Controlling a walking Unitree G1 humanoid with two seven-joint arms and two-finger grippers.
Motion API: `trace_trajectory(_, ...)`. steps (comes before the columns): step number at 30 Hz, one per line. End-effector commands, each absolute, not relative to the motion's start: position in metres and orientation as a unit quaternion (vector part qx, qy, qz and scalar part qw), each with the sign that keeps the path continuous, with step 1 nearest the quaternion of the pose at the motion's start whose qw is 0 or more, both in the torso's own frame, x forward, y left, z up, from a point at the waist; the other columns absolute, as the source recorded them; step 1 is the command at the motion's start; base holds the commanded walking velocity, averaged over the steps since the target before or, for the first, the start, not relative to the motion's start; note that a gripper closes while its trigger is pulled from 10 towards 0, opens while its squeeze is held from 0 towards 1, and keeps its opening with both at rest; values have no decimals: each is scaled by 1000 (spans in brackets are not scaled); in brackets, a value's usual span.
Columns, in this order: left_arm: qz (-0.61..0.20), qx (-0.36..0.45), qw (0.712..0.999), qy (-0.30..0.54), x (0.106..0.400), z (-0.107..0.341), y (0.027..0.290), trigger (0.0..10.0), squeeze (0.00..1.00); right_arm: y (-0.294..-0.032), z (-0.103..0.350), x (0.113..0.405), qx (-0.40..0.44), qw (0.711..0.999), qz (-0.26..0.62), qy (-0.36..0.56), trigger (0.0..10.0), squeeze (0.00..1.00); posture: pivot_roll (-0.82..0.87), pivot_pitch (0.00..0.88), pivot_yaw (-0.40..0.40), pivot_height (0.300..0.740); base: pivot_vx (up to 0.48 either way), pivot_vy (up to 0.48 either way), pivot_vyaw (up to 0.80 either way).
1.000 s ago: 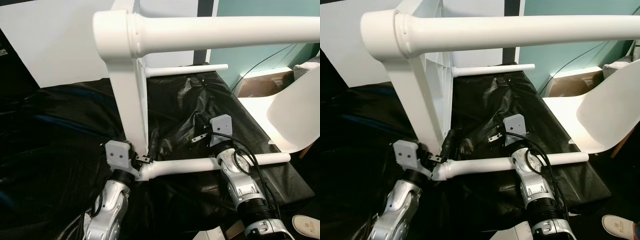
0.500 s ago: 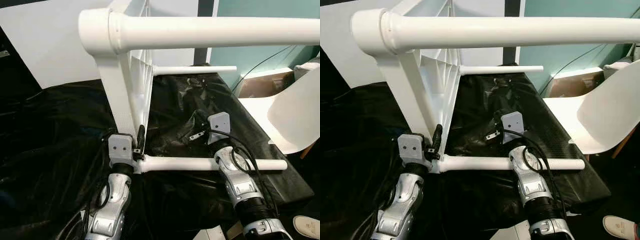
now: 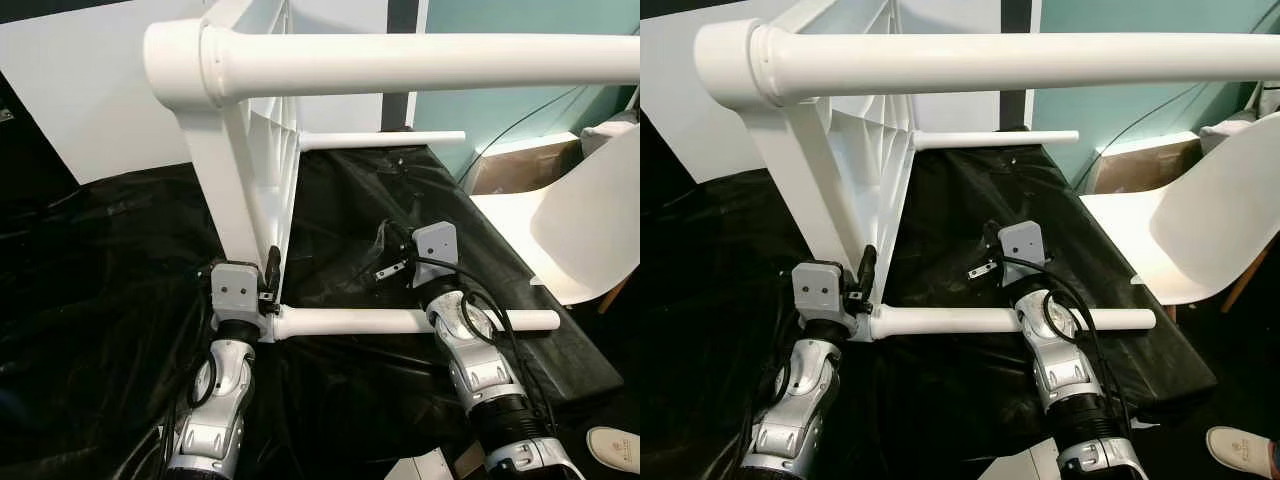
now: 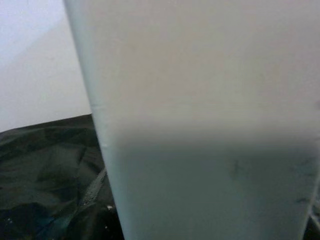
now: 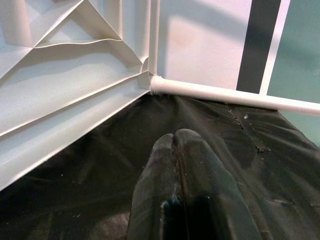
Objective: Building children table
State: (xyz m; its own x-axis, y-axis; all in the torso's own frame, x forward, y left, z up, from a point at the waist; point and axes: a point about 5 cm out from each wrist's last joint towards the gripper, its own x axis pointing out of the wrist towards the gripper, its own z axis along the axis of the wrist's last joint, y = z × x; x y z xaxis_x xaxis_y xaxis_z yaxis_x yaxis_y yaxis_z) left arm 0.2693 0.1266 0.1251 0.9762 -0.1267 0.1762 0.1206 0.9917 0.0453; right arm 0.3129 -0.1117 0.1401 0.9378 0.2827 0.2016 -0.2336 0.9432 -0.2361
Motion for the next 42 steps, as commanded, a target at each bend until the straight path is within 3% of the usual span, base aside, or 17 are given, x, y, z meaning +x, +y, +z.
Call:
trace_trajectory(1,43,5,999,-4,264,93,149,0,0,-108,139,310,-96,979,143,-111,10000,0,-68,0,81,740,0,0,0)
trace_trajectory(6,75,-32,996,24,254,82,162,0,0,-108,136,307,-95,979,148,-104,10000,0,-64,0,80,740,0,0,0)
trace_trajectory(14,132,-27,990,43,244,74,183,0,0,-106,135,305,-93,979,156,-98,10000,0,-55,0,75,740,0,0,0)
trace_trajectory(25,171,6,985,-35,235,96,189,0,0,-105,136,306,-92,978,163,-97,10000,0,-53,0,75,740,0,0,0)
trace_trajectory(37,114,-24,993,-19,213,82,183,0,0,-106,135,304,-92,978,161,-93,10000,0,-45,0,73,740,0,0,0)
trace_trajectory(39,113,-17,993,-16,208,79,187,1098,0,-106,136,304,-91,978,163,-93,10000,0,-41,0,73,740,0,0,0)
trace_trajectory(42,104,-5,995,-10,202,75,189,1529,0,-106,135,304,-91,978,164,-92,10000,0,-41,0,73,740,0,0,0)
